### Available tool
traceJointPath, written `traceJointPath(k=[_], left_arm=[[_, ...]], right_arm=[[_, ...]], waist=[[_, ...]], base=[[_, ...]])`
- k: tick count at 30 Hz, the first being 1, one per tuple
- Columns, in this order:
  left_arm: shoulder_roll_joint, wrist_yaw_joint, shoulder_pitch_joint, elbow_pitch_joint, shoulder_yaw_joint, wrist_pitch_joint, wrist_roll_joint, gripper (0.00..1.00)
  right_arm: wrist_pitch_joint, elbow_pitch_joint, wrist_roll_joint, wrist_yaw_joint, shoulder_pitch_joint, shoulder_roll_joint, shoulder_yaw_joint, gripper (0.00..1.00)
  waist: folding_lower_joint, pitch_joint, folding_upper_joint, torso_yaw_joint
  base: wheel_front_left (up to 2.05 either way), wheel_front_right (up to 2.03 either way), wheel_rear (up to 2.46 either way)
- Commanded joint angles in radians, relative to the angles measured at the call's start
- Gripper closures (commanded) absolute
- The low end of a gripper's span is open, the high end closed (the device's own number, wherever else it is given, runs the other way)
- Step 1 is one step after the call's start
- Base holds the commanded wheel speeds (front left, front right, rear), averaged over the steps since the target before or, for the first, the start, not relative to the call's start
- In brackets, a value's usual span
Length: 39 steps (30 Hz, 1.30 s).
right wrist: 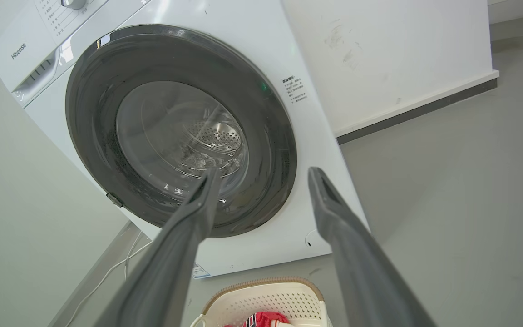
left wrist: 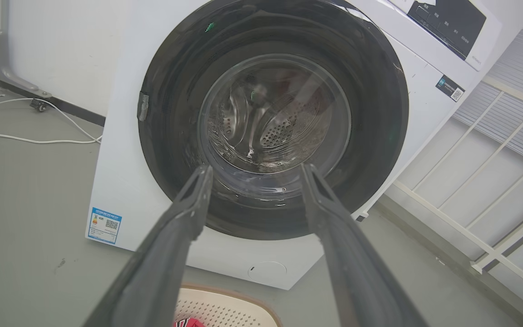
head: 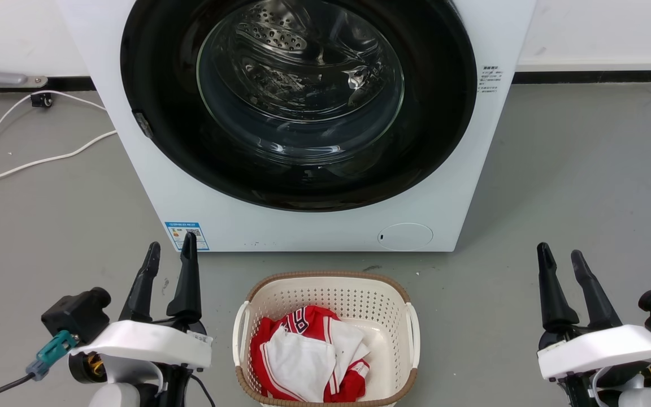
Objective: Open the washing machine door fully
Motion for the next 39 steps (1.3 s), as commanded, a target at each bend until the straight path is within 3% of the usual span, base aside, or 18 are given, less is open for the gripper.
traceJointPath(k=[1,20,39], left_arm=[[0.009,0.006,-0.002,-0.007,-0.003,-0.010,0.027,0.00],[0.030,0.048,0.008,-0.009,-0.049,-0.057,0.222,0.00],[0.035,0.058,0.017,-0.010,-0.064,-0.097,0.374,0.00]], right_arm=[[-0.006,-0.009,-0.028,0.000,-0.001,0.002,-0.001,0.00],[-0.020,-0.012,-0.239,0.000,0.014,0.004,0.012,0.00],[-0.017,-0.029,-0.395,0.000,0.027,0.007,0.018,0.00]], waist=[[0.0000,0.000,0.0000,0.000],[0.0000,-0.002,0.0000,0.006],[0.0000,-0.003,0.0000,0.010]], base=[[0.00,0.00,0.00],[0.00,0.00,0.00],[0.00,0.00,0.00]])
